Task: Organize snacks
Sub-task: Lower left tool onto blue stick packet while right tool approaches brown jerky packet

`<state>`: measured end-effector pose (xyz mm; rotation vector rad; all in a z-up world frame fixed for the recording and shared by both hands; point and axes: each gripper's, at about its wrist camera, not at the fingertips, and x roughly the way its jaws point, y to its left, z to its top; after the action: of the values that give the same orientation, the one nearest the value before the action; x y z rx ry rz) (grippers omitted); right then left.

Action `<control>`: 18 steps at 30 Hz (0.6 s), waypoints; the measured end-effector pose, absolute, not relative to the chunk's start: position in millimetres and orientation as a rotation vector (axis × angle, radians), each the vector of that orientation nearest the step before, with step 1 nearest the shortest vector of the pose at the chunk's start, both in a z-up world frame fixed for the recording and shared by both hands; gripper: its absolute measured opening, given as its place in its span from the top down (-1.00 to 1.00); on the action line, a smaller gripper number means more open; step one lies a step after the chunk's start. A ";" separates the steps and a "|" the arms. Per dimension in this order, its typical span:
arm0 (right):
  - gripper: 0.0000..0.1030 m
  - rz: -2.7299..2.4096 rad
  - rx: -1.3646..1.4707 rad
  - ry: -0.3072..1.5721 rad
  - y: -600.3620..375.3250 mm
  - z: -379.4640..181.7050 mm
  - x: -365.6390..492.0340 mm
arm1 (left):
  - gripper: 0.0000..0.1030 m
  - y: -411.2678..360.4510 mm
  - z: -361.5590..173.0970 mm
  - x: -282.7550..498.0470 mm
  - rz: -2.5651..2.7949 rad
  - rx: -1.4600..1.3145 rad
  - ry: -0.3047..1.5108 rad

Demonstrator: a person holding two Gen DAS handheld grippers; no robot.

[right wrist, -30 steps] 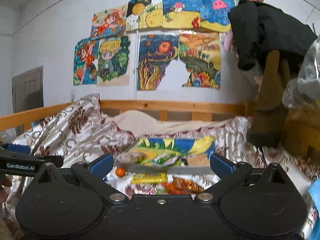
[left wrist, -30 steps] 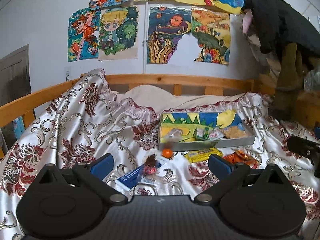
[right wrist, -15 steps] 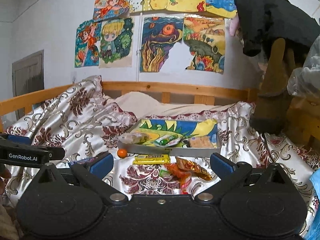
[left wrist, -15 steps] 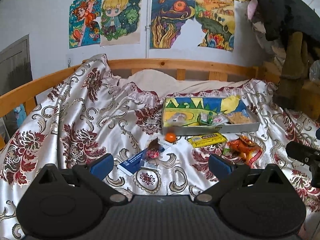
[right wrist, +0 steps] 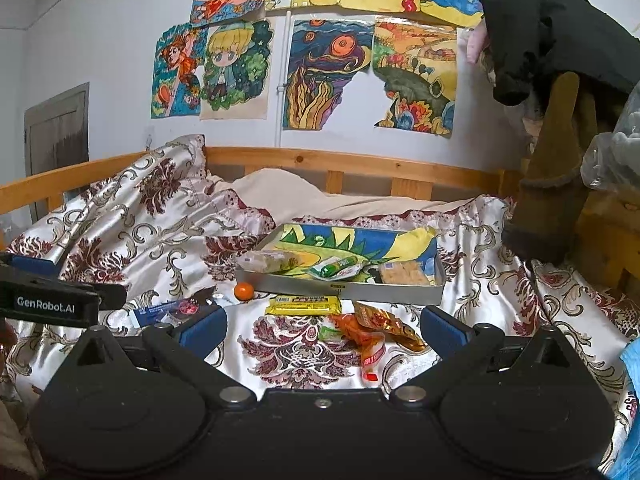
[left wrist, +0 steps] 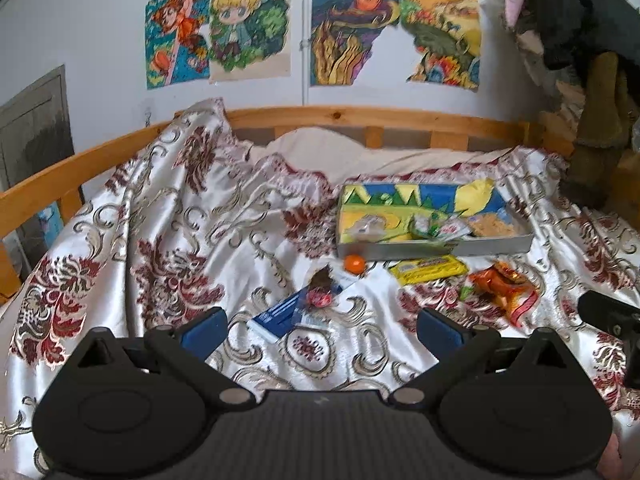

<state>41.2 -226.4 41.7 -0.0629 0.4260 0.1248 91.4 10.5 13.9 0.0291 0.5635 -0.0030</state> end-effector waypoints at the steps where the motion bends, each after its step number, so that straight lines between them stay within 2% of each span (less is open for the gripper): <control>1: -0.99 0.131 -0.063 0.433 -225.5 41.5 42.6 | -0.99 11.7 13.0 94.6 0.008 0.032 0.580; 6: -0.99 0.181 -0.070 0.468 -218.9 36.3 53.2 | -0.99 22.7 10.0 117.6 0.004 0.047 0.671; 13: -0.99 0.258 -0.092 0.521 -204.2 26.5 75.4 | -0.99 62.6 -5.6 163.6 -0.055 -0.141 0.820; 18: -0.99 0.330 -0.118 0.585 -180.6 8.4 97.9 | -0.99 89.6 -13.6 198.2 0.051 -0.145 0.833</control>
<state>97.9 -180.6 8.4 -0.1184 0.5852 0.3295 198.2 89.6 -13.6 -0.1455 0.8333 0.0514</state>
